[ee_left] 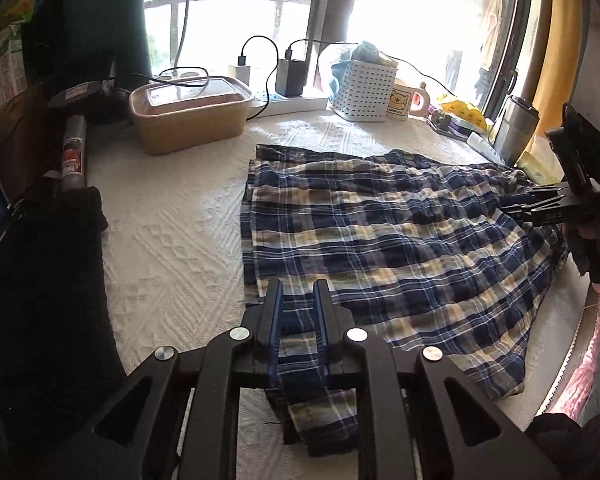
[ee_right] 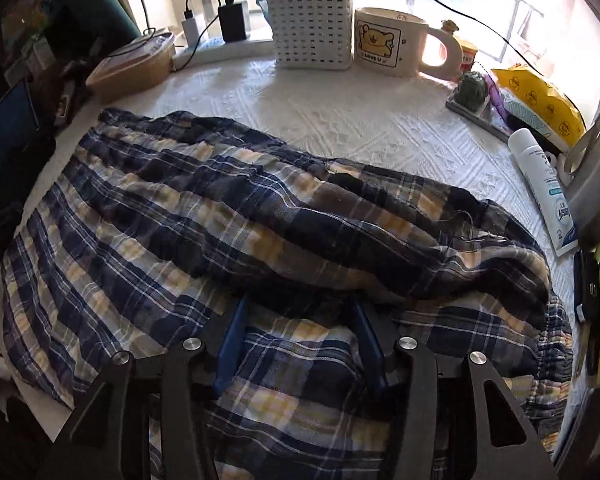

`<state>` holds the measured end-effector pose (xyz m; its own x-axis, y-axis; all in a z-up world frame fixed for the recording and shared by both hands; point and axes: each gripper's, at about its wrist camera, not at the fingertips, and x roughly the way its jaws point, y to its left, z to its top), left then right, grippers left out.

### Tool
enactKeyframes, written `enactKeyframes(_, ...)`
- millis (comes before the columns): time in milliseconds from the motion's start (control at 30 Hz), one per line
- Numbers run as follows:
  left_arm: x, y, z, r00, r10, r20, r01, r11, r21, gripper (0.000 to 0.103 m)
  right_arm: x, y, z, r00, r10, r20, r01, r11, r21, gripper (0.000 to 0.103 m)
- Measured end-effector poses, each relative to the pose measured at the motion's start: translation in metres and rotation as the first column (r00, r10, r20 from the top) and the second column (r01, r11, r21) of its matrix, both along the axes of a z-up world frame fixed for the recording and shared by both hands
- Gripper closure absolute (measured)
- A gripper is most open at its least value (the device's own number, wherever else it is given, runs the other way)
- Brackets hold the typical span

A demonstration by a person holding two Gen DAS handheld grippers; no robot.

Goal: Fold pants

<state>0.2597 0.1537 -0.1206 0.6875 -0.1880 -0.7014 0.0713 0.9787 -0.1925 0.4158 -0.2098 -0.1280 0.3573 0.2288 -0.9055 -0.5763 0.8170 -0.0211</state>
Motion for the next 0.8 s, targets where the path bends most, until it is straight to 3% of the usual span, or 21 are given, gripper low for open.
enactKeyframes(233,0.006,0.012,0.005,0.999,-0.004,0.034,0.005,1.0,-0.03,0.077,-0.012,0.015,0.047,0.988,0.041,0.15,-0.04,0.999,-0.012,0.047)
enactKeyframes(333,0.011,0.014,0.006,0.999,-0.011,0.039,0.013,0.999,-0.032,0.076,0.009,0.019,0.044,0.993,0.058,0.107,-0.056,0.998,-0.023,0.047)
enactKeyframes(400,0.015,0.016,0.006,0.999,-0.015,0.04,0.016,0.999,-0.033,0.075,0.028,0.022,0.029,0.997,0.061,0.047,-0.059,0.998,-0.038,0.051)
enactKeyframes(433,0.016,0.017,0.007,0.999,-0.011,0.037,0.012,0.999,-0.032,0.074,0.037,0.025,0.019,0.998,0.065,0.019,-0.064,0.996,-0.059,0.057)
enactKeyframes(533,0.021,0.023,0.005,1.0,0.001,0.023,0.0,0.999,-0.035,0.073,0.055,0.033,-0.006,0.994,0.102,-0.045,-0.107,0.987,-0.118,0.059)
enactKeyframes(700,0.02,0.033,0.002,0.999,0.045,-0.005,-0.045,0.998,-0.041,0.073,0.063,0.042,0.006,0.981,0.194,-0.026,-0.195,0.954,-0.229,0.059)
enactKeyframes(800,0.014,0.035,-0.001,0.998,0.062,-0.007,-0.062,0.997,-0.041,0.072,0.064,0.03,0.033,0.977,0.212,0.019,-0.203,0.953,-0.224,0.059)
